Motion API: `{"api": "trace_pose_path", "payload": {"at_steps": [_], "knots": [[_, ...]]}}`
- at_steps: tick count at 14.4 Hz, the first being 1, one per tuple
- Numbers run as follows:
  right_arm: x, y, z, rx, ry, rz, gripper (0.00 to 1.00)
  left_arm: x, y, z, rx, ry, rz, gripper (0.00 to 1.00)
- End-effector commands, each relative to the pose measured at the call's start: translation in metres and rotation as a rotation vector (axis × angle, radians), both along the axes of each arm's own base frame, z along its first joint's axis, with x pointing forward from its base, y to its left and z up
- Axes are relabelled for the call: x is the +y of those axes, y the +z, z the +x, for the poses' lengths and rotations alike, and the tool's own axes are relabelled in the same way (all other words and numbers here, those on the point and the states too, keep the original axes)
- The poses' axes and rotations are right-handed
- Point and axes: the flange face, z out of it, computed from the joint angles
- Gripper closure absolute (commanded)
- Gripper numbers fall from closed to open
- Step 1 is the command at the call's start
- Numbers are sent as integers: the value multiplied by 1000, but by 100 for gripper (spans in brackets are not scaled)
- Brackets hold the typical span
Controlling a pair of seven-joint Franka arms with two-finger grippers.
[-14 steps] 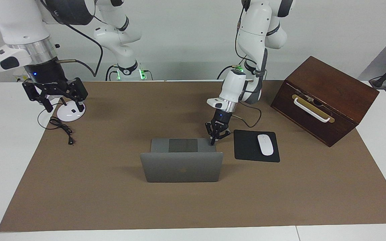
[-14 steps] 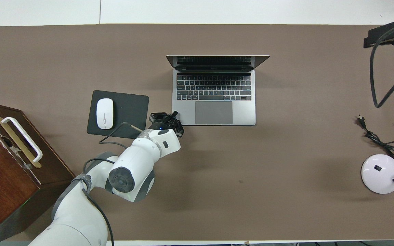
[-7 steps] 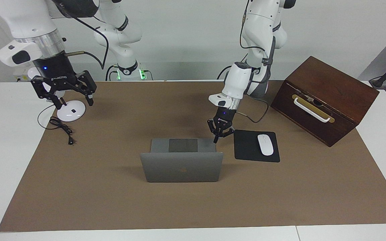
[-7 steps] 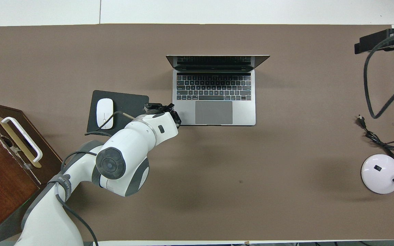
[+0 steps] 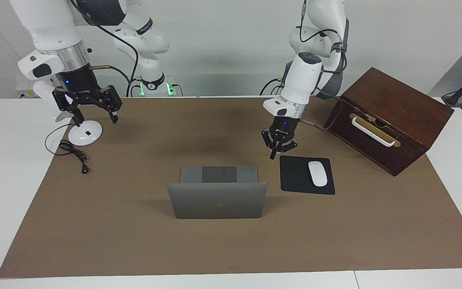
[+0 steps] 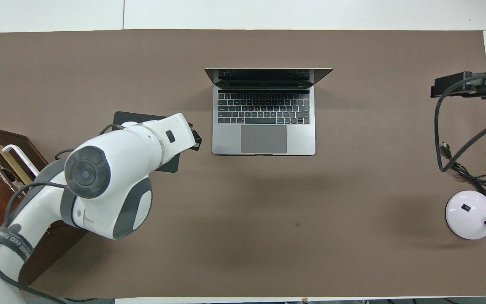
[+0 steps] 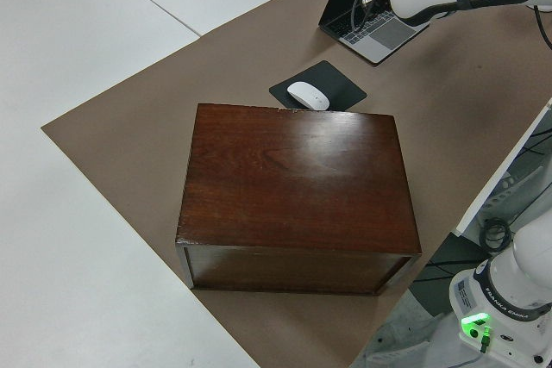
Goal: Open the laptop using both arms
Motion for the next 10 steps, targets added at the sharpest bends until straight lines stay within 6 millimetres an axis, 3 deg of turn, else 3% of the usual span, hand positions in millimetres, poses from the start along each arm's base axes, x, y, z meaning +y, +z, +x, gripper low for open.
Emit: {"api": "trace_pose_path", "payload": {"at_steps": [1, 4, 5, 6, 10], "knots": [[-16, -10, -14, -1, -13, -33, 0, 38, 27, 14, 64, 64, 12, 100], [-37, -12, -14, 3, 26, -56, 0, 89, 67, 30, 141, 139, 33, 100], [-41, -12, -16, 10, 23, -56, 0, 109, 76, 35, 177, 172, 38, 75], [-41, -10, -17, 11, 23, -56, 0, 128, 83, 38, 210, 202, 44, 1], [-39, -9, -18, 13, 4, -37, 0, 192, 91, 34, 288, 289, 73, 0]]}}
